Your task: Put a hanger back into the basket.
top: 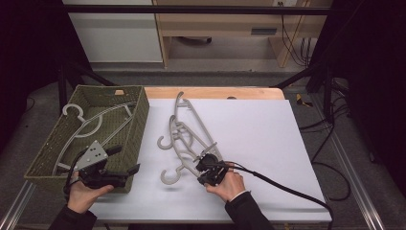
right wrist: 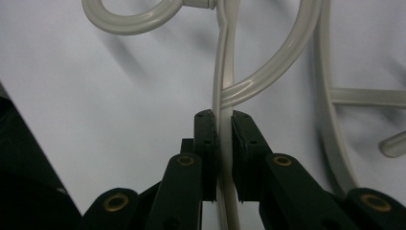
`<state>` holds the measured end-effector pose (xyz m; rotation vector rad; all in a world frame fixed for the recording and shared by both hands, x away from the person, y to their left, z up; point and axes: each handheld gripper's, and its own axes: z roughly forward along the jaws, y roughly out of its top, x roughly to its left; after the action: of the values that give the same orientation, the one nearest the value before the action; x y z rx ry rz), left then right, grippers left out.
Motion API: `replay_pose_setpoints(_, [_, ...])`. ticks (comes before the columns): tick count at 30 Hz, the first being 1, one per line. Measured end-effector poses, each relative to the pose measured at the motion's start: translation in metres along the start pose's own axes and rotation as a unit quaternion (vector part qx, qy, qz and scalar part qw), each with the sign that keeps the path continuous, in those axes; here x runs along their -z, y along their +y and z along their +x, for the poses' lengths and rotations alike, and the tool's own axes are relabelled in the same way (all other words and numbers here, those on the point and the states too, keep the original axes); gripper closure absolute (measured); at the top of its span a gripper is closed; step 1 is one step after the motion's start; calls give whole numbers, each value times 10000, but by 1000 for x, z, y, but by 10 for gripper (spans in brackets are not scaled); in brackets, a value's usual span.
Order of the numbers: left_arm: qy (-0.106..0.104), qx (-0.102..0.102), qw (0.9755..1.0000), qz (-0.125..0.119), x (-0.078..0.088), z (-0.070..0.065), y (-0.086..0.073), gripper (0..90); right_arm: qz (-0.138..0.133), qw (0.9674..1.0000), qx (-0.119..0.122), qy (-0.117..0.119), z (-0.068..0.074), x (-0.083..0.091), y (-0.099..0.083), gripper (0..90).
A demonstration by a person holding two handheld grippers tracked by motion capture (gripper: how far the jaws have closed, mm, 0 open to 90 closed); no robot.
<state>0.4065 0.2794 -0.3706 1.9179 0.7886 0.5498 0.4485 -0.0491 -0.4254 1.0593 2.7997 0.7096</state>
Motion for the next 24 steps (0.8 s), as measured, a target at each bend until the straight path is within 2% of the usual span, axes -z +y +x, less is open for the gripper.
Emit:
replay_pose_setpoints(1, [11,-11,10000,0,0,0,0,102,-11,10000,-35,64,-1,4,1,826])
replay_pose_setpoints(2, [15,-13,10000,0,1,0,0,102,-38,9999,55,81,-3,8,1,826])
replay_pose_setpoints(3, [22,-21,10000,-3,1,0,0,102,-62,9999,-24,143,-3,12,1,826])
replay_pose_setpoints(7, [20,-110,9999,7,2,-1,1,103,-183,9992,68,338,-8,27,0,827])
replay_pose_setpoints(13, [-11,-425,9991,84,3,-4,3,103,-364,9969,193,670,-15,51,-5,826])
replay_pose_setpoints(14, [-33,-467,9989,91,2,-5,4,103,-415,9957,263,786,-17,59,-7,826])
replay_pose_setpoints(15, [-47,-516,9986,104,2,-6,4,103,-415,9957,263,786,-17,59,-7,826])
replay_pose_setpoints(18, [-91,-715,9973,150,2,-11,7,103,-475,9936,305,979,-18,70,-12,825])
replay_pose_setpoints(21, [-134,-998,9946,265,-1,-17,11,103,-536,9914,331,1143,-19,78,-17,825])
replay_pose_setpoints(24, [-211,-1223,9917,346,-5,-25,14,103,-526,9908,390,1181,-19,84,-22,825])
